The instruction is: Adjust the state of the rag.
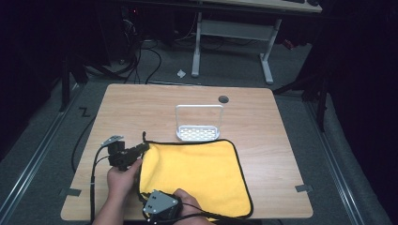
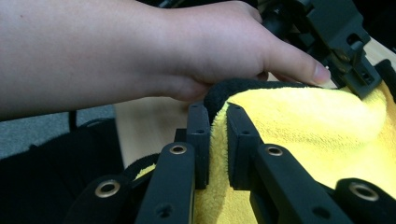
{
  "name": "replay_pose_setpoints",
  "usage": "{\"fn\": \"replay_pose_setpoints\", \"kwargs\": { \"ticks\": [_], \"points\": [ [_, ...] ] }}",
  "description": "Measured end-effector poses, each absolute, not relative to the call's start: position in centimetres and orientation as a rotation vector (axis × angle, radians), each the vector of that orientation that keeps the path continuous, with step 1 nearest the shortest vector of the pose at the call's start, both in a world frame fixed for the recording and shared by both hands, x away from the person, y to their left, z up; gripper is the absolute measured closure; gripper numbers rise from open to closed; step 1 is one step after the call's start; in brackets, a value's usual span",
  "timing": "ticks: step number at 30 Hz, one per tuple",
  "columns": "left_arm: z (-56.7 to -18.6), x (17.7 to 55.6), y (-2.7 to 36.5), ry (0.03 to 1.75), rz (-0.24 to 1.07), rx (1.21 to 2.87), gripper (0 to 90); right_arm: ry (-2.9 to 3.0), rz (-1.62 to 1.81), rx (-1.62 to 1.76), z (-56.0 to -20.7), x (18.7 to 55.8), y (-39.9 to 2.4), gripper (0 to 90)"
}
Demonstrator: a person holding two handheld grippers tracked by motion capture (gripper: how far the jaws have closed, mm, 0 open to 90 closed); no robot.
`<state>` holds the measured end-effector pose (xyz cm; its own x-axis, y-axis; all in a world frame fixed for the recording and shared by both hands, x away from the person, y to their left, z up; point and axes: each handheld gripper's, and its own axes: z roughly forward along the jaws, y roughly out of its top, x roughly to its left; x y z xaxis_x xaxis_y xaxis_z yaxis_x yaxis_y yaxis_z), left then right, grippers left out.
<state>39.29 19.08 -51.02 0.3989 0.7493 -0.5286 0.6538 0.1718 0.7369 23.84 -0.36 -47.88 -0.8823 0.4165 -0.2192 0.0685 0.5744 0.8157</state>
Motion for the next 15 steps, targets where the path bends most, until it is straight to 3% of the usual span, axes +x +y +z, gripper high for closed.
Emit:
{"fn": "replay_pose_setpoints", "kwargs": {
  "ticks": [7, 15],
  "points": [
    [-49.7, 38.5, 21.6, 1.328, 0.155, 1.504, 80.1, 2.410, 1.265, 0.335, -47.1, 23.7, 1.7, 82.2],
    [-49.2, 39.3, 19.8, 1.351, 0.177, 1.520, 79.7, 2.395, 1.258, 0.372, -46.7, 24.2, 0.0, 82.1]
  ]
}}
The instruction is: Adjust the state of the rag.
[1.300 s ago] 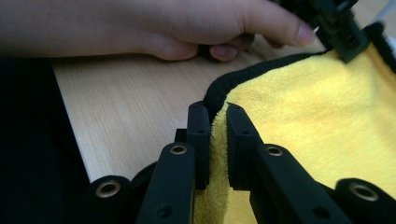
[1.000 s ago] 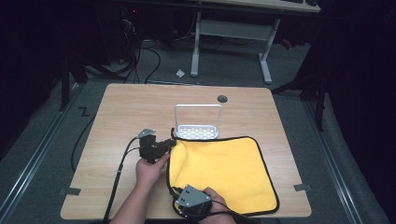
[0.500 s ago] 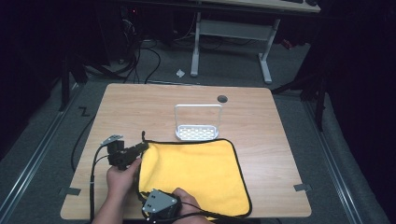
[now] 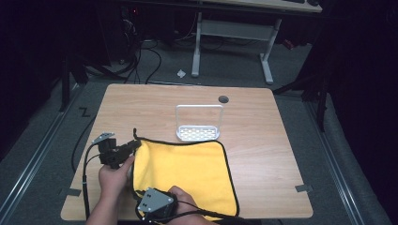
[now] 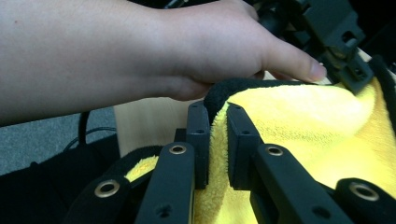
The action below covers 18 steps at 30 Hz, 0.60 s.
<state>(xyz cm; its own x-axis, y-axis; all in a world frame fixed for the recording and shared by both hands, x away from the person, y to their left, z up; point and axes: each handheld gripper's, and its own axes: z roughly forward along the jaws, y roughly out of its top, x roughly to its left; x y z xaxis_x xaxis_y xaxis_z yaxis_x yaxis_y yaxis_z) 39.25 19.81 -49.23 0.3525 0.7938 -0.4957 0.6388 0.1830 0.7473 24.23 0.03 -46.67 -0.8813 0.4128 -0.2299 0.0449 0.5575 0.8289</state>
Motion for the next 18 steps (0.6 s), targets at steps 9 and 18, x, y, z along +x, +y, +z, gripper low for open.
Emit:
{"fn": "replay_pose_setpoints", "kwargs": {
  "ticks": [9, 18],
  "points": [
    [-49.3, 39.5, 16.5, 1.367, 0.210, 1.531, 79.7, 2.368, 1.245, 0.465, -47.2, 24.4, -4.0, 82.1],
    [-48.9, 39.8, 12.7, 1.314, 0.228, 1.573, 79.5, 2.333, 1.207, 0.540, -47.8, 24.3, -8.4, 82.0]
  ]
}}
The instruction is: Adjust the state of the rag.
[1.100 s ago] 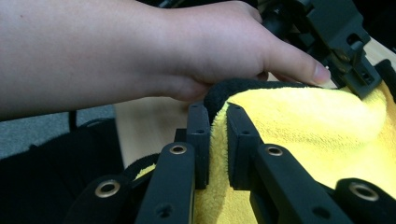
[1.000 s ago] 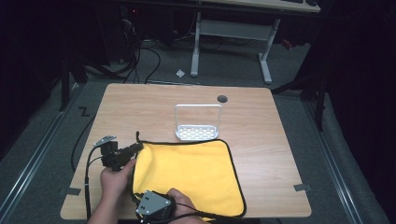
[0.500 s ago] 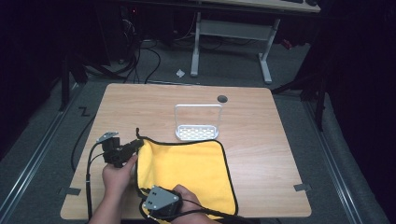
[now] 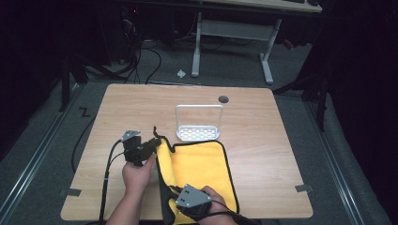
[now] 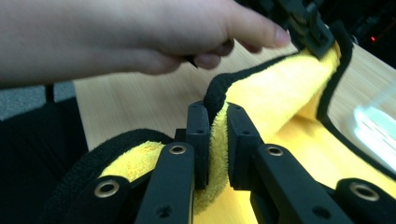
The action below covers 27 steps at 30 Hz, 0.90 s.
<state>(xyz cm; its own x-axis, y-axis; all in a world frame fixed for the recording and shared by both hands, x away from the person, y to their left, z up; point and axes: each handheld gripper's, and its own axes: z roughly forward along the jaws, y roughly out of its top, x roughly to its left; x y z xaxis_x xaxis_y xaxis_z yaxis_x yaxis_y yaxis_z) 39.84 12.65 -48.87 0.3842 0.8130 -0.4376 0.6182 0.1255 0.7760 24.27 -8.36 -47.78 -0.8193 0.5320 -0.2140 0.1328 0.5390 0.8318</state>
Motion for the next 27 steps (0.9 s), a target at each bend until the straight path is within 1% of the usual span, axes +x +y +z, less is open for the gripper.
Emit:
{"fn": "replay_pose_setpoints", "kwargs": {
  "ticks": [2, 4, 7, 8, 17, 27],
  "points": [
    [-48.8, 40.1, 11.4, 1.297, 0.224, 1.592, 79.4, 2.324, 1.196, 0.570, -48.0, 24.2, -10.0, 82.0],
    [-48.7, 40.2, 10.8, 1.286, 0.219, 1.593, 79.4, 2.321, 1.193, 0.577, -48.0, 24.2, -10.4, 82.0],
    [-48.5, 40.3, 9.6, 1.269, 0.209, 1.613, 79.4, 2.310, 1.185, 0.616, -48.2, 24.1, -12.2, 82.0],
    [-48.5, 40.3, 9.1, 1.258, 0.203, 1.621, 79.5, 2.302, 1.182, 0.638, -48.3, 23.9, -13.3, 82.0],
    [-48.1, 40.5, 5.5, 1.203, 0.189, 1.666, 79.4, 2.288, 1.156, 0.706, -49.1, 23.3, -16.0, 82.0],
    [-48.0, 41.3, 1.6, 1.195, 0.188, 1.738, 78.7, 2.287, 1.121, 0.788, -49.7, 23.0, -18.6, 81.6]
  ]
}}
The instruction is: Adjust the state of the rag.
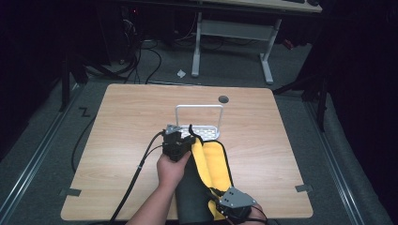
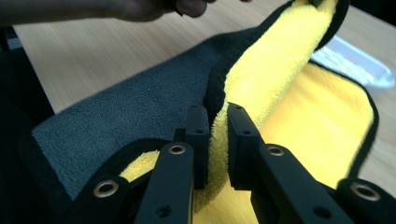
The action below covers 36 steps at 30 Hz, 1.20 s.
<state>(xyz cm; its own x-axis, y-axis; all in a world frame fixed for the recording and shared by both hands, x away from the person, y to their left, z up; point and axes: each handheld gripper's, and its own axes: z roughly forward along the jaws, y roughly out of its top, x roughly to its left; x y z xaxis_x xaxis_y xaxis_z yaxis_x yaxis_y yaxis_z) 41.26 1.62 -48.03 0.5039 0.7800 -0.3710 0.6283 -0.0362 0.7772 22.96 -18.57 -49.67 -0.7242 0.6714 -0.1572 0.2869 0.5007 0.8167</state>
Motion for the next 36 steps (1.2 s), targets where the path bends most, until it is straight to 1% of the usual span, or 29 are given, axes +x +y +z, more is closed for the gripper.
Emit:
{"fn": "replay_pose_setpoints", "kwargs": {
  "ticks": [8, 12, 13, 14, 15, 17, 18, 19, 20, 21, 22, 24, 25, 27, 28, 36],
  "points": [
    [-48.8, 41.8, -0.8, 1.173, 0.163, 1.797, 77.0, 2.303, 1.072, 0.860, -50.4, 23.0, -20.6, 81.0],
    [-49.3, 42.1, -1.8, 1.164, 0.132, 1.815, 76.3, 2.312, 1.051, 0.883, -50.8, 23.2, -21.2, 78.7],
    [-49.4, 42.2, -1.9, 1.160, 0.125, 1.820, 72.4, 2.324, 1.046, 0.899, -50.9, 23.4, -21.4, 74.3],
    [-49.5, 42.2, -2.1, 1.155, 0.112, 1.820, 72.4, 2.324, 1.046, 0.899, -50.9, 23.4, -21.4, 74.3],
    [-49.6, 42.2, -2.2, 1.144, 0.106, 1.821, 69.0, 2.324, 1.042, 0.905, -51.0, 23.4, -21.4, 72.8],
    [-49.6, 42.2, -2.1, 1.118, 0.073, 1.820, 56.3, 2.313, 1.056, 0.905, -50.9, 23.5, -21.5, 67.6],
    [-49.6, 42.2, -2.1, 1.111, 0.065, 1.827, 56.3, 2.313, 1.056, 0.905, -50.9, 23.5, -21.5, 67.6],
    [-49.5, 42.1, -1.8, 1.099, 0.089, 1.831, 50.3, 2.302, 1.060, 0.916, -50.9, 23.5, -21.6, 65.9],
    [-49.3, 42.0, -1.5, 1.085, 0.098, 1.823, 48.7, 2.298, 1.064, 0.914, -50.8, 23.6, -21.6, 65.7],
    [-49.2, 41.9, -1.1, 1.078, 0.093, 1.812, 48.7, 2.298, 1.064, 0.914, -50.8, 23.6, -21.6, 65.7],
    [-49.1, 41.8, -0.7, 1.077, 0.094, 1.807, 46.5, 2.293, 1.064, 0.922, -50.8, 23.6, -21.7, 65.5],
    [-48.8, 41.7, -0.1, 1.062, 0.082, 1.804, 46.1, 2.280, 1.064, 0.928, -50.7, 23.6, -21.9, 65.2],
    [-48.7, 41.6, 0.0, 1.056, 0.092, 1.807, 43.8, 2.269, 1.064, 0.931, -50.6, 23.7, -22.0, 65.2],
    [-48.6, 41.5, 0.3, 1.047, 0.100, 1.806, 43.2, 2.267, 1.063, 0.933, -50.6, 23.8, -22.0, 65.1],
    [-48.5, 41.4, 0.5, 1.048, 0.101, 1.798, 41.2, 2.264, 1.058, 0.942, -50.6, 23.9, -22.1, 65.2],
    [-49.0, 41.7, 0.3, 1.064, 0.073, 1.786, 41.1, 2.267, 1.050, 0.943, -50.7, 24.0, -22.0, 65.4]
  ]
}}
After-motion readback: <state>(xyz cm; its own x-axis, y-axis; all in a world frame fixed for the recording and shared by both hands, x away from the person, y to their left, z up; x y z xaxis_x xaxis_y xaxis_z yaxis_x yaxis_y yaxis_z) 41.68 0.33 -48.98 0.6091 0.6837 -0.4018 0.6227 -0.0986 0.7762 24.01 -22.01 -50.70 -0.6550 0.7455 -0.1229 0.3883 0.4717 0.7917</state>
